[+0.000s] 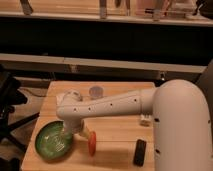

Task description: Drag the ceramic bowl in a circle

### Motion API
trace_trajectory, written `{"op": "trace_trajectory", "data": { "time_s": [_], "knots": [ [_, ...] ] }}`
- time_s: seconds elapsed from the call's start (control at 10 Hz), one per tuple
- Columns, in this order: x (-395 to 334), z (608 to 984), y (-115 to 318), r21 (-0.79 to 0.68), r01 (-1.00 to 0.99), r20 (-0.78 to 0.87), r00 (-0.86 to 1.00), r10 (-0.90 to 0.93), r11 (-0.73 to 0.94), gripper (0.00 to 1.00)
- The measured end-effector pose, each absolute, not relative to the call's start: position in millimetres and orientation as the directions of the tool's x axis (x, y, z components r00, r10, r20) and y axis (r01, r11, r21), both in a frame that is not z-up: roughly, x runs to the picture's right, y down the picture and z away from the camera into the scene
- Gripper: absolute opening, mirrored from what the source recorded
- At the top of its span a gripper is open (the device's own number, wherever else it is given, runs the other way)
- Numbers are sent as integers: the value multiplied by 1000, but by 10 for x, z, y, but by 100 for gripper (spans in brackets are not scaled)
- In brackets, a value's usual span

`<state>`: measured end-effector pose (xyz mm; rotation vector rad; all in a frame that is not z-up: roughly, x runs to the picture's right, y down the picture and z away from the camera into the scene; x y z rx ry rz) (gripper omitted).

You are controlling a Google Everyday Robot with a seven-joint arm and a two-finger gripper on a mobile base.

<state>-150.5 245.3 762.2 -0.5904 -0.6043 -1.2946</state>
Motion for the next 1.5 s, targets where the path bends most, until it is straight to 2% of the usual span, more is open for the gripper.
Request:
{"op": "trace_trajectory", "data": {
  "time_s": [1.4, 1.5],
  "knots": [
    [-1504, 7678, 2544, -105, 987, 728, 160, -666, 122, 80],
    [-1492, 7682, 2550, -112, 986, 732, 165, -661, 123, 77]
  ]
}}
